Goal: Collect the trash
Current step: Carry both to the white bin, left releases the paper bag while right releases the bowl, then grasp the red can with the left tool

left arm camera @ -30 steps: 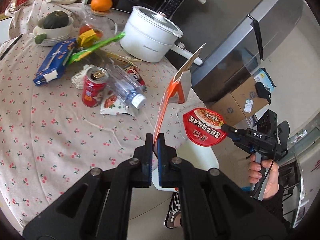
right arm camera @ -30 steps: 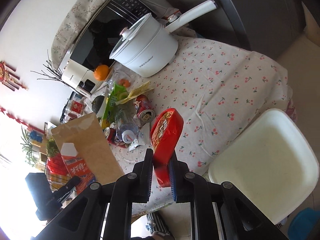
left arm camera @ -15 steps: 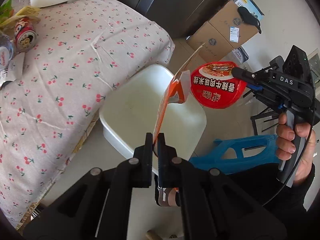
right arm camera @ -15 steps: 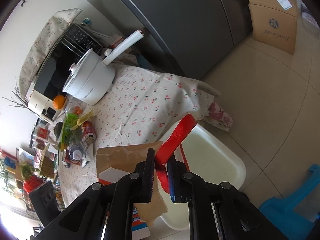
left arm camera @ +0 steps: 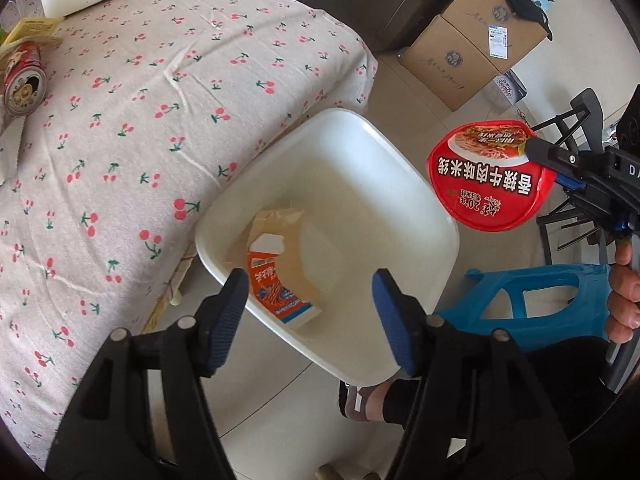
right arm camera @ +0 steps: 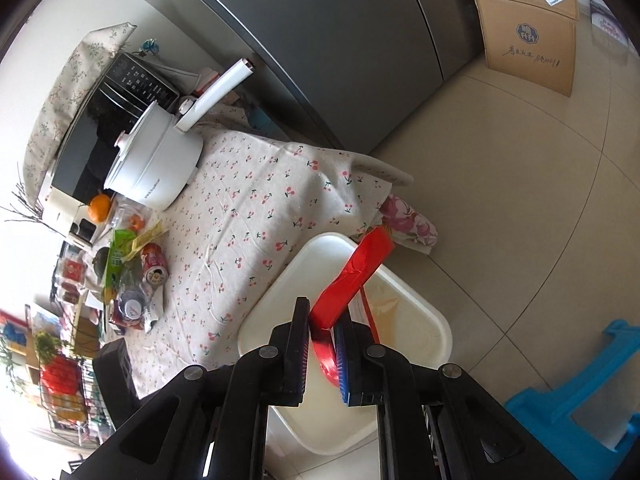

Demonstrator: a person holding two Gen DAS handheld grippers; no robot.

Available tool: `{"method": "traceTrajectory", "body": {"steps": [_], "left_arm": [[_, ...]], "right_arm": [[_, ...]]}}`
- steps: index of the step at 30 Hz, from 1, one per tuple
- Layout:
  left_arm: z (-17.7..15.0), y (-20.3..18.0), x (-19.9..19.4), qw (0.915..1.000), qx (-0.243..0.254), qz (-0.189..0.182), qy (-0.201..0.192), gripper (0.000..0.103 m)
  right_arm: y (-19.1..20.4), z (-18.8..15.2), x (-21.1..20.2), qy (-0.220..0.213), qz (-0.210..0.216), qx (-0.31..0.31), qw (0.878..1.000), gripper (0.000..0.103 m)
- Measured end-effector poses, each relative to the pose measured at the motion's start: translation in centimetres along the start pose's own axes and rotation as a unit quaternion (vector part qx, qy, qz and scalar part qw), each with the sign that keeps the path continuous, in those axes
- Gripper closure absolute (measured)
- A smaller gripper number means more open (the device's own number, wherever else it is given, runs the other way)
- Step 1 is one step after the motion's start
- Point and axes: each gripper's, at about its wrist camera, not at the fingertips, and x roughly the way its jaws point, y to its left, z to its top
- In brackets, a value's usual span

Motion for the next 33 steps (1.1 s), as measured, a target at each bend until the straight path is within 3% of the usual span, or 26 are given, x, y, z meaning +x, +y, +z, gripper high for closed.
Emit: {"method": "traceTrajectory", "body": {"steps": [4,9,20,23,25,33], "left_arm": [[-0.6,1.1,-2.8,0.9989,0.014,0.040,-0.018,0.023],[-2.0,3.8,-6.1,0.9958,0.012,0.083,-0.038,0.018],[-4.0,9.5,-10.6,0.9888,-0.045,0.116,-0.081,0.003],[-4.7,11.3,-11.9,0.9853,-0.061,0.127,-0.096,0.001],[-5.1,12.4,-12.7,0.9824,-0.073,0.137,-0.103,0.001],[-6.0,16.3,-15.5,0.9697,-0.116,0.169,-0.134,0.001]], "right_arm": [[0.6,-0.3,1.7,0.024,-0.006,-0.007,1.000,0.090],[1.3,-1.0,4.7,0.062,-0.025,-0.018,0.998,0.090],[2.1,-1.3,9.5,0.103,-0.074,-0.017,0.992,0.088],[2.2,-1.2,9.9,0.107,-0.069,-0.002,0.992,0.072],[2.6,-1.2,9.7,0.102,-0.065,0.002,0.993,0.046],[7.1,-1.5,9.2,0.075,-0.061,-0.049,0.994,0.031]]}}
